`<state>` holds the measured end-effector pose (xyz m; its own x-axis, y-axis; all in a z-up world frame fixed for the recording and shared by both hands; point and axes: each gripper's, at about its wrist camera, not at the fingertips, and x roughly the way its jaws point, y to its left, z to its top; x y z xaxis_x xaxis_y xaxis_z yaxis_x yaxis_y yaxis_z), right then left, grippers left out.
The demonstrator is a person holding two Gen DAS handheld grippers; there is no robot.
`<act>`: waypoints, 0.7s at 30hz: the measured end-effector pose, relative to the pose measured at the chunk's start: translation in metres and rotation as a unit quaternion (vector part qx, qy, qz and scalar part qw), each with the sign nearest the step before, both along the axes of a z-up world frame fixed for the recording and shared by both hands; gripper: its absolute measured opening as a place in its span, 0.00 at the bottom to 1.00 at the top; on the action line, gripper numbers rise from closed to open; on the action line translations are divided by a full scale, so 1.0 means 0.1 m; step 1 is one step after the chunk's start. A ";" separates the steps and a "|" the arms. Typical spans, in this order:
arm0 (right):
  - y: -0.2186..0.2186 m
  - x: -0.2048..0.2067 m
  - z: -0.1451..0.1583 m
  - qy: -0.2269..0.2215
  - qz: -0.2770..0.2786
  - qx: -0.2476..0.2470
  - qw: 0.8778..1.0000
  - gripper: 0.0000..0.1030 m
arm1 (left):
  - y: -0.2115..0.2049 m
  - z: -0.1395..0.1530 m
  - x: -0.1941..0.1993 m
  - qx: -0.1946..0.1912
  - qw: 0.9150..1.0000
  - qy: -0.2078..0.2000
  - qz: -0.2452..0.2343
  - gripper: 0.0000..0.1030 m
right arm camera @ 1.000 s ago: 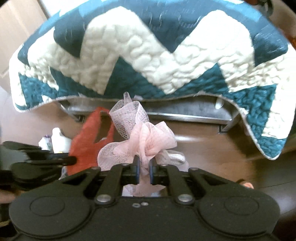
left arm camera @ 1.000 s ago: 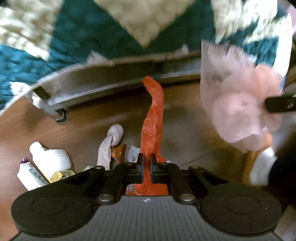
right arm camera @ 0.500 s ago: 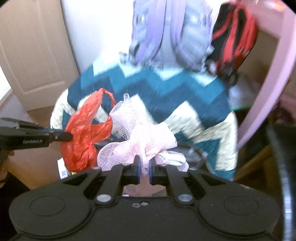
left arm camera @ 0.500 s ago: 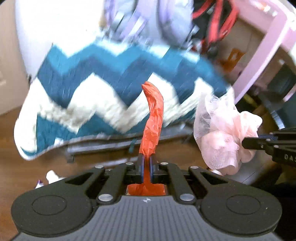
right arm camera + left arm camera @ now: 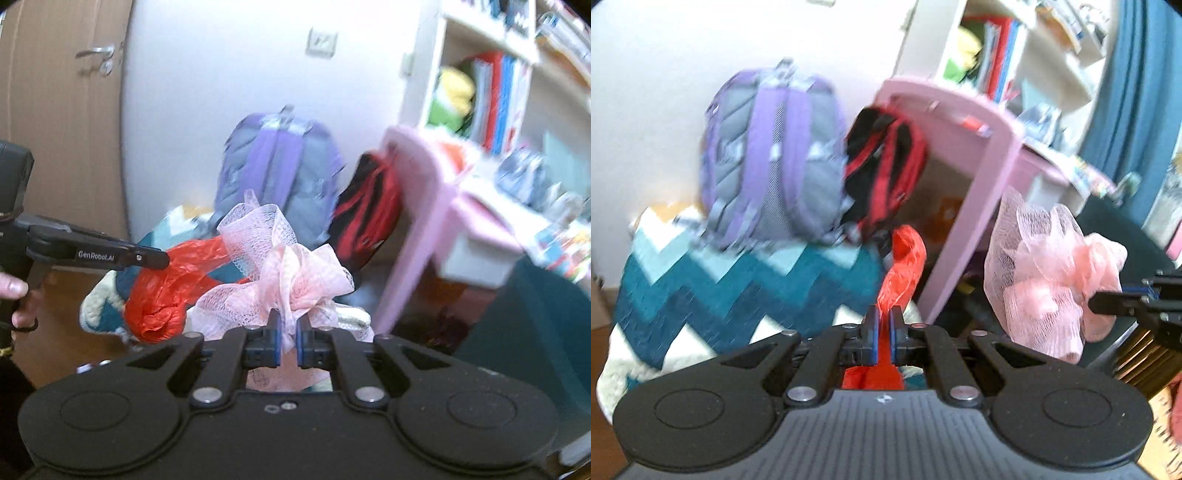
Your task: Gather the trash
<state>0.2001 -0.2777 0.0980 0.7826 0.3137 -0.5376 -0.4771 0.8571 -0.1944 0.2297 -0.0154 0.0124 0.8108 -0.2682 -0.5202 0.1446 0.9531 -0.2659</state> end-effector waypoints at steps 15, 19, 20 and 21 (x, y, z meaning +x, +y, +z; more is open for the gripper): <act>-1.01 -0.23 0.93 -0.136 -0.053 -0.041 0.988 0.05 | -0.96 1.43 0.32 -0.031 0.992 -0.095 -0.079 0.05; -1.24 -0.15 0.91 -0.142 -0.079 -0.086 0.983 0.05 | -1.30 1.60 0.43 -0.023 0.988 -0.110 -0.109 0.05; -1.31 -0.14 0.90 -0.140 -0.086 -0.091 0.982 0.05 | -1.37 1.60 0.45 -0.022 0.987 -0.110 -0.116 0.05; -1.36 -0.11 0.88 -0.139 -0.093 -0.098 0.981 0.05 | -1.43 1.56 0.47 -0.021 0.986 -0.108 -0.123 0.05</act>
